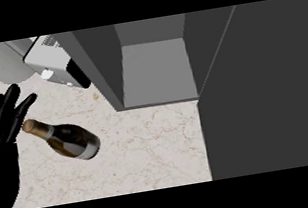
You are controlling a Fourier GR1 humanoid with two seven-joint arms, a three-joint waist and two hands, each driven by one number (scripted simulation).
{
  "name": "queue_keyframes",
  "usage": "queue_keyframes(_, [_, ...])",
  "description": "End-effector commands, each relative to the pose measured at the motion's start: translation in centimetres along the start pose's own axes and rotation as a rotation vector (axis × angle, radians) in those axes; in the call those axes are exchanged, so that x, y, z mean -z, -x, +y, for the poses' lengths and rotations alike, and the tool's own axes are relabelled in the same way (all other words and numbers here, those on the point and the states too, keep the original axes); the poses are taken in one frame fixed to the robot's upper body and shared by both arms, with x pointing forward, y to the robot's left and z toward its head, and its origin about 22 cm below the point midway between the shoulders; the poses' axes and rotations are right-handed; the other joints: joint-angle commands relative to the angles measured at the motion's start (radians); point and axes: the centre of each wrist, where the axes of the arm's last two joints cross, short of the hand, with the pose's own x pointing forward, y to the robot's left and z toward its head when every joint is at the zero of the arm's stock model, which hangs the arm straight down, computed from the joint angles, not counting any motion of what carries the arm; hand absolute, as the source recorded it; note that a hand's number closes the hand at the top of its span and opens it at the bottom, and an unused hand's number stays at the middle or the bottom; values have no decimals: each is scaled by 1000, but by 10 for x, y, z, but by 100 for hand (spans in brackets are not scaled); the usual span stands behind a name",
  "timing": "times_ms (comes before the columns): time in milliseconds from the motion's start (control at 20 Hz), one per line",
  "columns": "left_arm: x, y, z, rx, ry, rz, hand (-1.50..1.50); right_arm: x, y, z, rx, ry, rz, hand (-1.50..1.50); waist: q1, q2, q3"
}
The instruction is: Pick up the wine, place it into the cabinet and close the cabinet
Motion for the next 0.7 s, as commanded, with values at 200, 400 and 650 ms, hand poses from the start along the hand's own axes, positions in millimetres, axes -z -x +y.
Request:
queue_keyframes(200, [11, 0, -33, 23, -110, 46, -150, -35, -27, 2, 69, -23, -9, -150, -19, -9, 14])
queue_keyframes(400, [-4, 4, -51, -290, -155, 209, -150, -36, -19, 17, 168, -218, 106, -150, -16, -9, 12])
queue_keyframes(650, [0, -25, -84, -312, -165, 202, -150, -42, -45, -2, 178, -236, 121, -150, -14, -9, 14])
